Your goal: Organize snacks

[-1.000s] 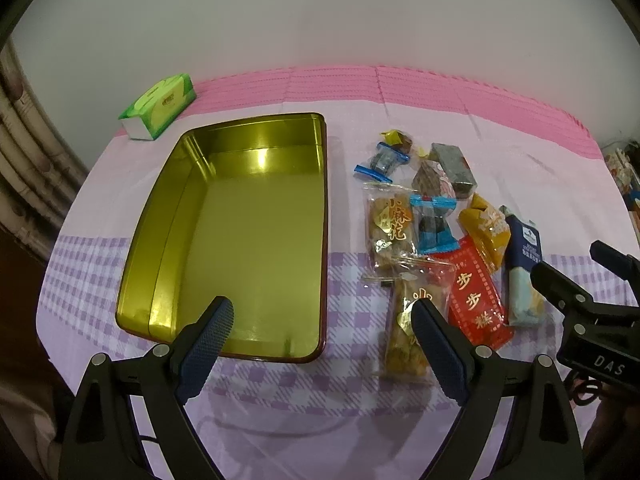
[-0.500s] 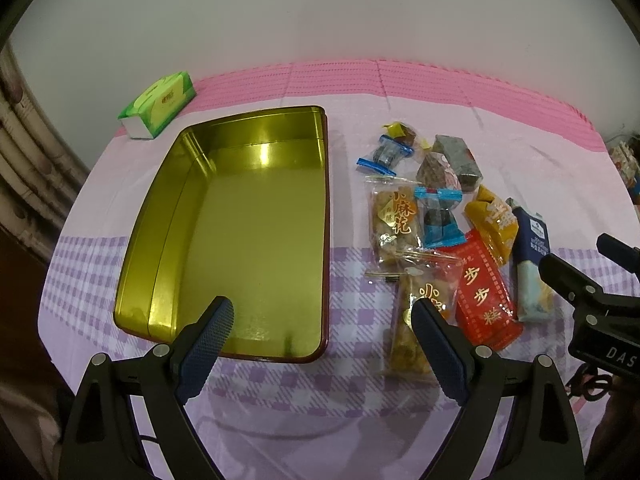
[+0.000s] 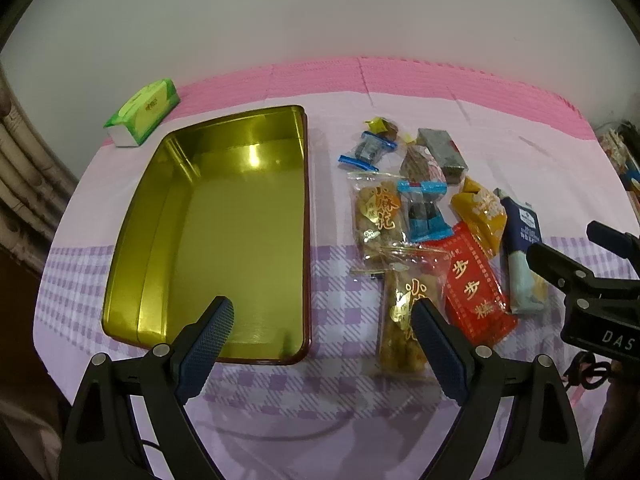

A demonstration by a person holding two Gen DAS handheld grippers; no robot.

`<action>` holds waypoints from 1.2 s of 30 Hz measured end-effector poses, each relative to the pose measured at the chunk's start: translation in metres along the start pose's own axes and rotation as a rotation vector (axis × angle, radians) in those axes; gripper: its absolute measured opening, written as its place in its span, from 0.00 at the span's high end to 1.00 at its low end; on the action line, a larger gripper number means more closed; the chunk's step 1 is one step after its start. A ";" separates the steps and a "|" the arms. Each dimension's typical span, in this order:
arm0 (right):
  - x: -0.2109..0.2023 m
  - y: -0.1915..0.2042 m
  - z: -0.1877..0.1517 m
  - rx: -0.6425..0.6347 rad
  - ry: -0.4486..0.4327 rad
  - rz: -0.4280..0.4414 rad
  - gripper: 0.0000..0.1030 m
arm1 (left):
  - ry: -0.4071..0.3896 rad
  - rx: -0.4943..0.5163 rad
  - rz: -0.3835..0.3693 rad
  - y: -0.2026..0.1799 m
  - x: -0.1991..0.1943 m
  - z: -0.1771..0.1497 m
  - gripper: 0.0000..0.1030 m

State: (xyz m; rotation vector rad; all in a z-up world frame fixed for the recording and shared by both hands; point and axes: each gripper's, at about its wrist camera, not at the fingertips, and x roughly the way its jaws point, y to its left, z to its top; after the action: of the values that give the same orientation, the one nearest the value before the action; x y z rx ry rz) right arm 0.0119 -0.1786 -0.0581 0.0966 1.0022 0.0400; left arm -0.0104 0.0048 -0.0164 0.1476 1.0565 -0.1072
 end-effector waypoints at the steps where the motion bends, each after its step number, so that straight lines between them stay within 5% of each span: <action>1: 0.000 0.000 0.000 0.000 0.001 0.001 0.01 | 0.003 0.001 -0.001 0.000 0.001 0.000 0.12; 36: 0.002 -0.001 -0.003 0.009 0.002 0.001 0.01 | 0.005 0.005 0.007 -0.002 -0.001 -0.002 0.12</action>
State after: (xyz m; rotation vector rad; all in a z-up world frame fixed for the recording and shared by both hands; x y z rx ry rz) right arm 0.0104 -0.1789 -0.0614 0.1050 1.0046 0.0363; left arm -0.0129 0.0036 -0.0162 0.1563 1.0606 -0.1029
